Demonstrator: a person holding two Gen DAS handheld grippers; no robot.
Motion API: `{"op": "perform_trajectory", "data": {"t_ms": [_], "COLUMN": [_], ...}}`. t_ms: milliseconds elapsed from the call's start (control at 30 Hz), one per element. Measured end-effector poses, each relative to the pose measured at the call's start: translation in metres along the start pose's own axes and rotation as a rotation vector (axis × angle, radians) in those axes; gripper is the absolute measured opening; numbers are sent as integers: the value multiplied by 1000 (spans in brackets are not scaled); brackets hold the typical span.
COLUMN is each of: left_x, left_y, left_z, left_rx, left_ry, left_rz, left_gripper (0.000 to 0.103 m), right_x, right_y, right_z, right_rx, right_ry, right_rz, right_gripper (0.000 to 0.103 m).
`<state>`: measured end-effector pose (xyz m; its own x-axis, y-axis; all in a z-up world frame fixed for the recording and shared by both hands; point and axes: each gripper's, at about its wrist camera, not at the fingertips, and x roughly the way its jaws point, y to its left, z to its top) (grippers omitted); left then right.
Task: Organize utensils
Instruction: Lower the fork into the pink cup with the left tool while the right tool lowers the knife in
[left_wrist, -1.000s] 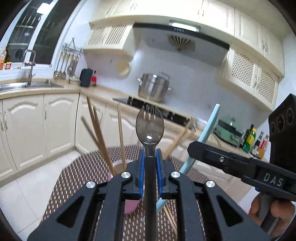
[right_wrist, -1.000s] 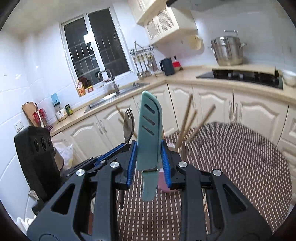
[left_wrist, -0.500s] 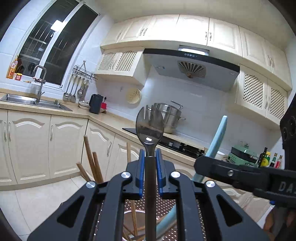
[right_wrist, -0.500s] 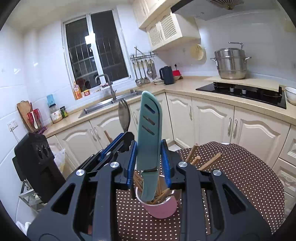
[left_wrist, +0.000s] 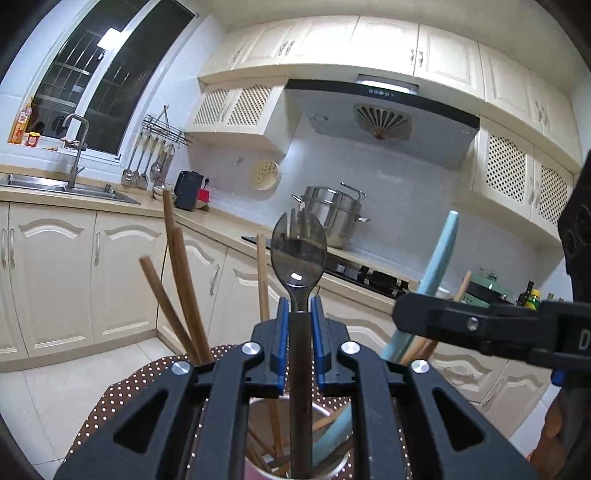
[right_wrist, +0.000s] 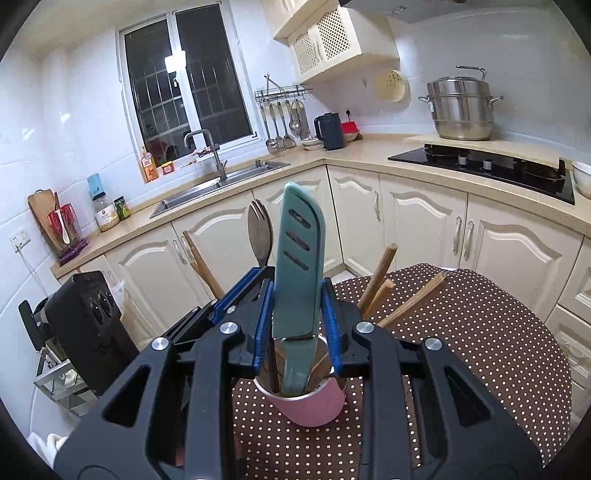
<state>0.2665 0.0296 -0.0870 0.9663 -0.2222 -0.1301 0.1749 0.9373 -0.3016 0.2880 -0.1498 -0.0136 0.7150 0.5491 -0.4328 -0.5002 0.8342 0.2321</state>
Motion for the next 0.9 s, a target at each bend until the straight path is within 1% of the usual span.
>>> {"op": "perform_trajectory", "data": {"t_ms": [133,233,267,300,367,433,600,700,900], "left_x": [-6,-7,-7,-8,-12,-16,-27,-36,-49], "left_y": [-1,3,4,5,6,5,2,3,1], "left_z": [-8,-13,-14,-14,-14,-13,-14,-13,-10], "left_rx": [28,21,14,9,0,5,13,-2,16], "left_ry": [16,44,55,62,74,77,95,130,164], "left_rz": [7,5,2,0,-2,-7,1,11,74], "left_gripper": [12,12,16,24,30,32,43,46,51], "right_x": [3,5,6,6,7,7,8,8,8], "right_y": [2,3,3,2,3,3,4,6,8], "right_z": [-4,-7,-9,-10,-12,-13,-16,-18,-20], "right_rx": [-4,-4,-3,0,0,1,5,9,15], "right_ry": [16,28,33,38,46,50,60,65,77], "right_rz": [-2,-8,-10,-11,-15,-20,-23,-23,-24], "right_gripper": [26,26,26,26,26,26,26,26,26]}}
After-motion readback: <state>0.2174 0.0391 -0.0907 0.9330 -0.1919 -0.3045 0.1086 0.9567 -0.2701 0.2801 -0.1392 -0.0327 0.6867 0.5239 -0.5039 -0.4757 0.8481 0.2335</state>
